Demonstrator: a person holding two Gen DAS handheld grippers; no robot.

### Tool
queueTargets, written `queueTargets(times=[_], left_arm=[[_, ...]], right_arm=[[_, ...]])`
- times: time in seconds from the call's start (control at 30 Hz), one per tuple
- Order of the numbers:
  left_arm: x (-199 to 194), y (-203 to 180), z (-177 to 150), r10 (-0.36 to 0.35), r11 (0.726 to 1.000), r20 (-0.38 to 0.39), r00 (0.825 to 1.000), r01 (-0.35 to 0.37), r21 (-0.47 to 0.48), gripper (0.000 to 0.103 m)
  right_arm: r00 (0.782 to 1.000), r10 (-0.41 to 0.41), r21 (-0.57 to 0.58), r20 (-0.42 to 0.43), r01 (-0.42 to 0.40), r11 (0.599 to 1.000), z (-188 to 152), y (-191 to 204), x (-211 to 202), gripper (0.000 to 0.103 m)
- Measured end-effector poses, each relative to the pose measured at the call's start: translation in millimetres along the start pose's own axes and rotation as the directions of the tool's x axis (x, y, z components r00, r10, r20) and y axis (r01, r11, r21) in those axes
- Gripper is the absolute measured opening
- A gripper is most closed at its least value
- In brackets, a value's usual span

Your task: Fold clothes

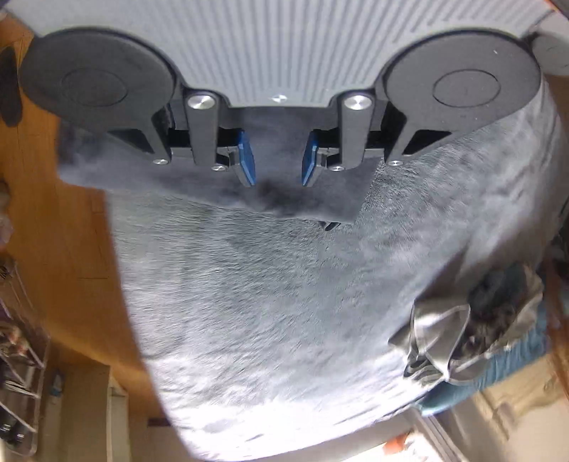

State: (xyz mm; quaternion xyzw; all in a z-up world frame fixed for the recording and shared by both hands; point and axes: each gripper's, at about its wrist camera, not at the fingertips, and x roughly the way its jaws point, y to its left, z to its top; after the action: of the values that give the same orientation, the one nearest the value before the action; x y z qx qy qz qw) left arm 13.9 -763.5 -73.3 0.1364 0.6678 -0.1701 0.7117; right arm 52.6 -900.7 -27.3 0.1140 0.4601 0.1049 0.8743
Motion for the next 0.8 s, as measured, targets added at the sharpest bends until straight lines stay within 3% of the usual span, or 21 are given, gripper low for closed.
queueTargets(times=[0.17, 0.27, 0.4, 0.47, 0.53, 0.63, 0.8], left_arm=[[1.6, 3.0, -1.2, -0.004, 1.0, 0.011, 1.0, 0.004, -0.001, 0.068], [-5.7, 2.8, -3.3, -0.008, 1.0, 0.038, 0.999, 0.008, 0.006, 0.065], [-30.2, 6.0, -11.1, -0.025, 0.999, 0.112, 0.993, 0.022, 0.031, 0.065], [-44.9, 8.6, -14.7, -0.043, 0.999, 0.142, 0.989, 0.038, 0.035, 0.065], [-64.5, 14.1, -16.8, -0.07, 0.997, 0.179, 0.981, 0.066, 0.029, 0.065], [-103.6, 25.4, -22.2, -0.117, 0.993, 0.278, 0.953, 0.107, 0.052, 0.067], [-175.2, 40.4, -41.7, -0.246, 0.966, 0.44, 0.864, 0.181, 0.183, 0.076]], right_arm=[[0.99, -0.129, 0.035, -0.057, 0.131, 0.991, -31.4, -14.8, -27.4, 0.028], [0.963, -0.211, 0.085, -0.17, 0.228, 0.97, -60.8, -25.7, -12.2, 0.028], [0.961, -0.232, 0.096, -0.153, 0.248, 0.964, -71.2, -17.2, -26.2, 0.028], [0.97, -0.21, 0.124, -0.123, 0.225, 0.966, -72.7, -11.0, -47.7, 0.028], [0.971, -0.189, 0.134, -0.147, 0.209, 0.969, -78.6, -7.3, -60.0, 0.028], [0.957, -0.194, 0.119, -0.215, 0.222, 0.968, -90.6, -0.2, -67.0, 0.028], [0.971, -0.173, 0.176, -0.167, 0.202, 0.964, -85.5, 20.4, -107.7, 0.029]])
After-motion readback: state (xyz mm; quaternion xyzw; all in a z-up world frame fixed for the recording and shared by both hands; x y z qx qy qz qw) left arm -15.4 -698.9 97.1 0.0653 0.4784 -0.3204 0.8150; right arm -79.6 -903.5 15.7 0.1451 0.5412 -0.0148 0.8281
